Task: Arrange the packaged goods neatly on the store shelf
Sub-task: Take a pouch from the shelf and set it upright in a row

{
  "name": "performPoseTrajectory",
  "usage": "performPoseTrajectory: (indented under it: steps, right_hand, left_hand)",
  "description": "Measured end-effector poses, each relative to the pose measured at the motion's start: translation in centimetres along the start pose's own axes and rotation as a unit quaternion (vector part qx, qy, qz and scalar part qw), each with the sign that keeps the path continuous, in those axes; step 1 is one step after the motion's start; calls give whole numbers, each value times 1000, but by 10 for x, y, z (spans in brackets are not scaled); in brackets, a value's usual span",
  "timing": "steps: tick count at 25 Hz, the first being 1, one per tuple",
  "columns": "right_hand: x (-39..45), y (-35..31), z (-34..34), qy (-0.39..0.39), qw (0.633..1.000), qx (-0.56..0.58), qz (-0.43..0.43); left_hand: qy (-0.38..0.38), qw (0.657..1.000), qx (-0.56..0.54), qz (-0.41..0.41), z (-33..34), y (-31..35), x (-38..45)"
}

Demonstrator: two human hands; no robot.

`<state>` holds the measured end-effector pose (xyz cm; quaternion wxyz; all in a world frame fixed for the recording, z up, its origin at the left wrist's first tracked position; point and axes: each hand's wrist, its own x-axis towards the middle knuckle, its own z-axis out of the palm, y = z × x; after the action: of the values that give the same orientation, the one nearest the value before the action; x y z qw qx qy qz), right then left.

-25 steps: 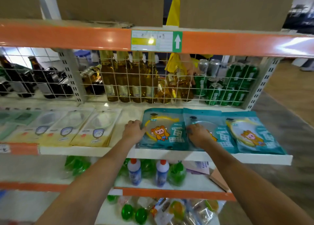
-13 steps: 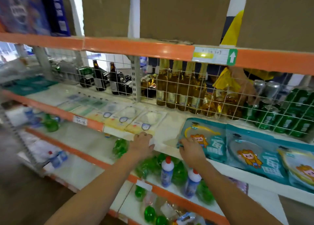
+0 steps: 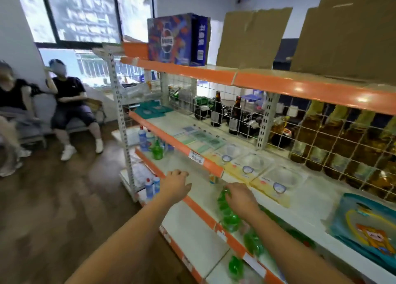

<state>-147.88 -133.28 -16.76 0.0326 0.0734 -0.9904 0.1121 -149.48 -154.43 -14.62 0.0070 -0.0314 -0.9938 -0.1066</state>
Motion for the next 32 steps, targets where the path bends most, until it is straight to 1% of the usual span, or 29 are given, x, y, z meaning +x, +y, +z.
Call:
performPoseTrajectory:
  steps: [5,7,10,13,16,19,21,27,32]
  right_hand:
    - [55,-97,18,17,997,44,-64]
    - [77,-130,29,15,996,40,-75]
    - [105,-163,50,-5,996,26,-81]
    - [138,-183,61,-9,995,7,-96]
    - [187,-199,63,-6,994,22,-110]
    - [235,-209,68,-21,992,32,-118]
    - [274,-216,73,-18,992,18,-127]
    - [378,-241,78,-11,987,-25,-160]
    - [437,-258,104,-27,986,7,-167]
  left_hand:
    - [18,999,7,-36,-32,-84,21]
    - [21,999,11,-42,-40,-115,28]
    - [26,999,19,-42,-47,-153,42]
    - [25,998,21,-53,-53,-181,60]
    - [26,998,15,-61,-58,-206,95]
    - [17,997,25,-72,-60,-226,130]
    - [10,996,24,-88,-59,-242,159]
    - [32,991,2,-133,-71,-284,239]
    - [8,990,1,-144,-63,-317,292]
